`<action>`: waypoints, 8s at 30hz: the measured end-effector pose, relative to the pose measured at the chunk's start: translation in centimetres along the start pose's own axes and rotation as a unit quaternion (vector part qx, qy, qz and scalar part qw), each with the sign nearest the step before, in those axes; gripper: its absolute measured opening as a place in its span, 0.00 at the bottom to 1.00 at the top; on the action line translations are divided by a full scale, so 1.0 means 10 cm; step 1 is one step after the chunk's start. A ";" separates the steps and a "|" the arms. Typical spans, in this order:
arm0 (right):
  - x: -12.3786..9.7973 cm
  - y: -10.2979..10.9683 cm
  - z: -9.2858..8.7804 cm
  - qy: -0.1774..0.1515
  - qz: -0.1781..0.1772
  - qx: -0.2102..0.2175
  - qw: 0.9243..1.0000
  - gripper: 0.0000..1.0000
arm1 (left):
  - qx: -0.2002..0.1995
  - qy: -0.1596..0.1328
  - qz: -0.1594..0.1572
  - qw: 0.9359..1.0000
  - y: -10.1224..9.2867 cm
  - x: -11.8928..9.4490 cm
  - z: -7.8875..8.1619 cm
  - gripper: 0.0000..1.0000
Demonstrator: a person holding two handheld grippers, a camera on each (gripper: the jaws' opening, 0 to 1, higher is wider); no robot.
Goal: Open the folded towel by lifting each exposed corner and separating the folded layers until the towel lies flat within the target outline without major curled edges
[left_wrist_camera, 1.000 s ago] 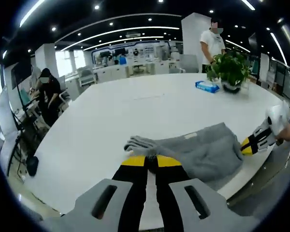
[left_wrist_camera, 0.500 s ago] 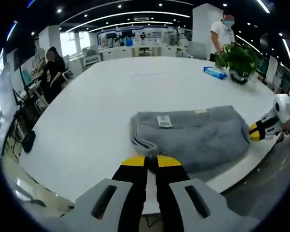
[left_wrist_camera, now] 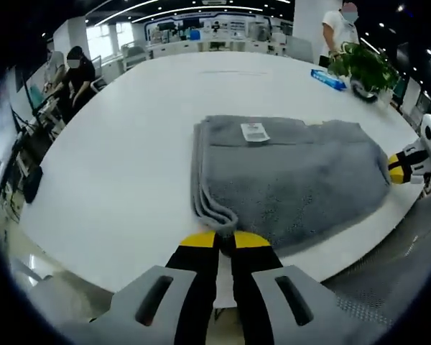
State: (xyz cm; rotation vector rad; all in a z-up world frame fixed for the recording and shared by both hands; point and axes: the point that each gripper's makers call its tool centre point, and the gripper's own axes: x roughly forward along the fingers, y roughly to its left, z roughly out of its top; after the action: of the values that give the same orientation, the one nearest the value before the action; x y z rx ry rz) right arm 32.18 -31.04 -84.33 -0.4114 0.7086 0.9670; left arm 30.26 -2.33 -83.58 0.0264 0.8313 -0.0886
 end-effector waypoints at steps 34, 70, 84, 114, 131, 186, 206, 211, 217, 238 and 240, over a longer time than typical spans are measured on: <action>0.35 0.31 0.46 -0.018 0.029 0.037 0.999 0.07 | 0.216 -0.027 -0.124 0.968 -0.88 0.49 0.81 0.06; 0.18 -0.78 0.13 0.012 -0.109 0.038 0.993 0.02 | 0.336 0.032 -0.164 0.927 -1.89 0.45 0.34 0.00; 0.20 -1.15 0.16 -0.003 -0.145 0.018 0.989 0.01 | 0.376 0.035 -0.226 0.898 -2.56 0.37 0.23 0.00; 0.23 -1.30 0.22 -0.067 -0.185 -0.037 0.980 0.00 | 0.172 0.007 -0.363 0.916 -2.99 0.37 0.22 0.00; -0.10 -1.28 0.31 -0.123 -0.174 0.067 0.975 0.09 | 0.120 -0.050 -0.278 0.952 -2.55 0.42 0.73 0.03; -0.28 -0.42 0.43 -0.117 -0.053 0.081 0.988 0.07 | 0.225 -0.113 -0.252 0.934 -2.63 0.26 0.91 0.00; -0.16 -0.37 0.12 -0.054 -0.034 0.166 0.984 0.04 | 0.605 -0.158 -0.228 0.746 -3.27 0.27 0.30 0.00; -0.17 -0.35 0.14 -0.058 -0.029 0.166 0.984 0.05 | 0.600 -0.150 -0.227 0.752 -3.25 0.28 0.31 0.00; -0.15 -0.35 0.12 -0.055 -0.023 0.174 0.983 0.05 | 0.635 -0.161 -0.219 0.723 -3.25 0.26 0.29 0.00; -0.17 -0.39 0.05 -0.046 -0.024 0.181 0.982 0.00 | 0.299 -0.123 -0.172 0.930 -2.39 0.44 0.95 0.04; -0.17 -0.38 0.06 -0.046 -0.024 0.184 0.982 0.00 | 0.185 -0.093 -0.179 0.962 -2.22 0.50 0.95 0.05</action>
State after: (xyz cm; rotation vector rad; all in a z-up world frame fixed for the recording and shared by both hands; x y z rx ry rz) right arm 35.05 -33.69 -82.71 -0.0581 0.7717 0.7829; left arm 38.65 -25.31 -80.65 0.2166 0.6149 -0.5803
